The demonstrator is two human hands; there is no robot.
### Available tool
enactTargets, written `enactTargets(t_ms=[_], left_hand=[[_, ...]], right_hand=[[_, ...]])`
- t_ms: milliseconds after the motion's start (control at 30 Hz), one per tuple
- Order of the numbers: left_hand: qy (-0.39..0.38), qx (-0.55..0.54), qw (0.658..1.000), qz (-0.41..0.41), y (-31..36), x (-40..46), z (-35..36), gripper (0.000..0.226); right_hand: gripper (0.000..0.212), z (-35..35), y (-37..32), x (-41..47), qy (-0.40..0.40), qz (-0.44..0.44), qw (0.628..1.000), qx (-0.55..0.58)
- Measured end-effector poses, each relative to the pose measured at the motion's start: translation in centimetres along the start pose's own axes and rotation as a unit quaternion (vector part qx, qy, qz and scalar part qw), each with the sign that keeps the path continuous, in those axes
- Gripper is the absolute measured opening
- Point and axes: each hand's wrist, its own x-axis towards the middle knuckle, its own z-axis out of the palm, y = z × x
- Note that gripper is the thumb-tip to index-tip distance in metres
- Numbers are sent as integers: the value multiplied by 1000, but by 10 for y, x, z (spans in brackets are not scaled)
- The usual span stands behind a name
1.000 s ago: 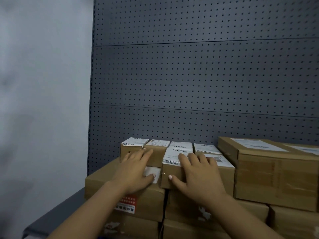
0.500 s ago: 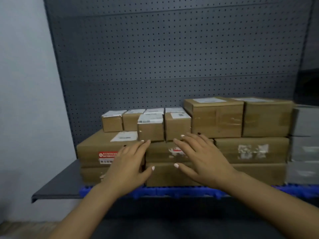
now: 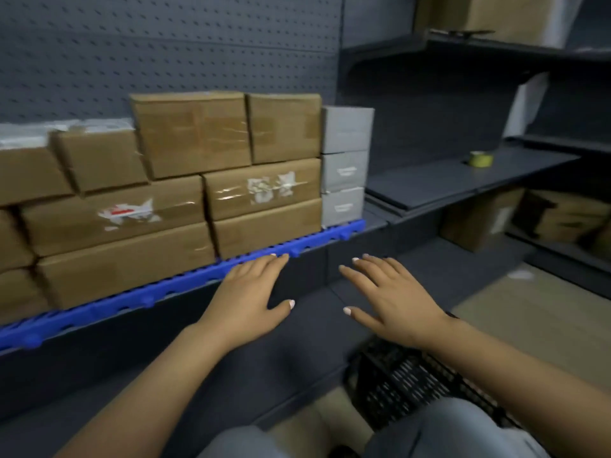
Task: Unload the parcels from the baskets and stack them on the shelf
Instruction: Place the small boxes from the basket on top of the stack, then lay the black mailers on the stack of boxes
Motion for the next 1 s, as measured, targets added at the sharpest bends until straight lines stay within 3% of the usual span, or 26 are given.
enactTargets(t_ms=[200,600,1000], left_hand=[[-66,-47,994,78,77,46,75,77],[-199,-82,966,143,206,117,218,79],[-323,-41,930,171,244,128,348,84]], right_hand=[[69,21,73,-82,-55,121,991,-13],[67,101,165,-208,-119,282,952,18],[74,220,210,-296,-298,358,882,70]])
